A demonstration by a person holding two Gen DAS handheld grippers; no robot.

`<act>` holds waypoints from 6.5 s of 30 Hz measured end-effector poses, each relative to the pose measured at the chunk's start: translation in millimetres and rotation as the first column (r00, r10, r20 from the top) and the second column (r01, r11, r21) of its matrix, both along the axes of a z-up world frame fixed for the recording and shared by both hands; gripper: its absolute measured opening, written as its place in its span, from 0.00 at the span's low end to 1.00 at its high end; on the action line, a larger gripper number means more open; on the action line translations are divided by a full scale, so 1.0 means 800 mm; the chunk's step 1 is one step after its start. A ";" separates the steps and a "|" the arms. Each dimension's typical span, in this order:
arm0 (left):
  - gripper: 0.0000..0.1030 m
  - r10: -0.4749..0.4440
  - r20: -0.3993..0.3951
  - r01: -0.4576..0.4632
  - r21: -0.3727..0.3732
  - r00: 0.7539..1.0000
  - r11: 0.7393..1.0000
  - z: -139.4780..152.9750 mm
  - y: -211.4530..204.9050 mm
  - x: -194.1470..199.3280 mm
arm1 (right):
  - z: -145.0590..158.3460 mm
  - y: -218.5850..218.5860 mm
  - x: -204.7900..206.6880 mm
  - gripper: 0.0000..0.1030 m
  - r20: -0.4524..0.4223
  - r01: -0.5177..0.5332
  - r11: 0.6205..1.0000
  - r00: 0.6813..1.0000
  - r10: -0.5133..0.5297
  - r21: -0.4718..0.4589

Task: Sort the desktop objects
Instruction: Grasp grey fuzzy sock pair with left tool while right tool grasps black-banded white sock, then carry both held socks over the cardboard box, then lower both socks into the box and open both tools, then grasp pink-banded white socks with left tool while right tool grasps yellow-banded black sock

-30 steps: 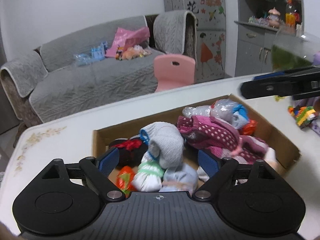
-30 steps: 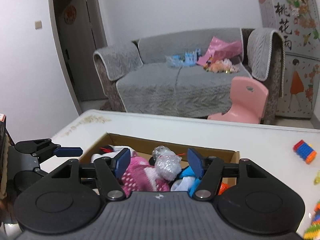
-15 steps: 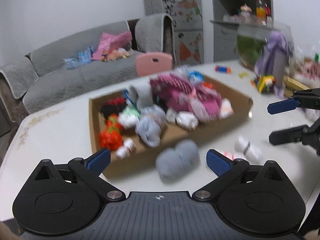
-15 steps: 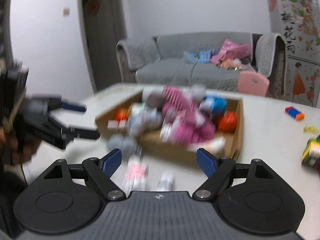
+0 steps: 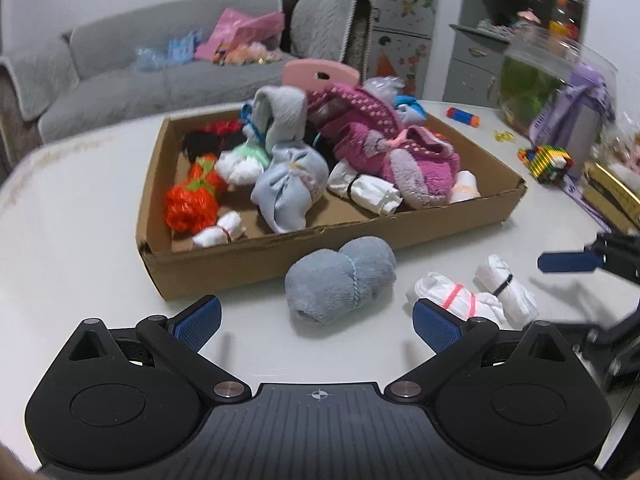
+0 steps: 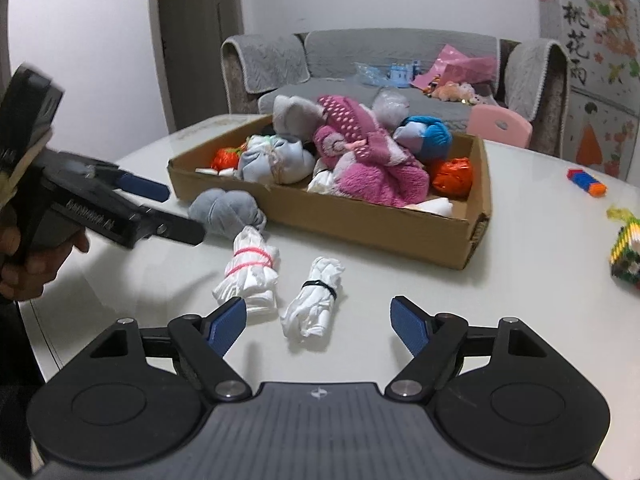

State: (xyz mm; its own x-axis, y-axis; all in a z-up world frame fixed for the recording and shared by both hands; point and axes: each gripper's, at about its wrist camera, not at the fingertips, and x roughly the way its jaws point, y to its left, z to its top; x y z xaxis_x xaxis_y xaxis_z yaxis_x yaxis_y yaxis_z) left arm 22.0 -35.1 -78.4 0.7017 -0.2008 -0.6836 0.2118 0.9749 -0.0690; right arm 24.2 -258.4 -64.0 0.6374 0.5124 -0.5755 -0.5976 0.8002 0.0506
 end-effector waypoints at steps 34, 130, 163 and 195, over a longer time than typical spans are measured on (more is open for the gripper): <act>0.70 0.194 -0.060 -0.200 -0.126 0.979 0.972 -0.003 -0.015 0.027 | -0.012 0.007 0.009 0.23 0.006 0.002 0.998 1.000 -0.001 -0.067; 0.69 0.145 0.024 -0.146 0.046 0.989 0.988 0.058 0.021 0.132 | 0.040 -0.058 0.156 0.18 -0.132 0.105 0.968 0.988 -0.076 0.227; 0.85 0.168 0.067 -0.173 0.069 0.983 0.983 0.056 0.025 0.097 | 0.053 -0.051 0.141 0.47 -0.072 0.107 0.973 0.993 -0.094 0.206; 0.88 0.085 0.121 -0.091 0.049 0.989 0.995 0.051 -0.013 -0.064 | -0.016 -0.103 0.133 1.00 -0.032 0.280 0.957 0.959 -0.283 -0.080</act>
State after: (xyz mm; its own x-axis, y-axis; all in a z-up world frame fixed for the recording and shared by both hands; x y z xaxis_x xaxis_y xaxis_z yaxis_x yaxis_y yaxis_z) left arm -28.8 -45.4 -37.3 0.7916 -0.0997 -0.6029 0.1283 0.9917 0.0045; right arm 131.0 -340.7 -76.9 0.7239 0.2707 -0.6346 -0.3463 0.9381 0.0051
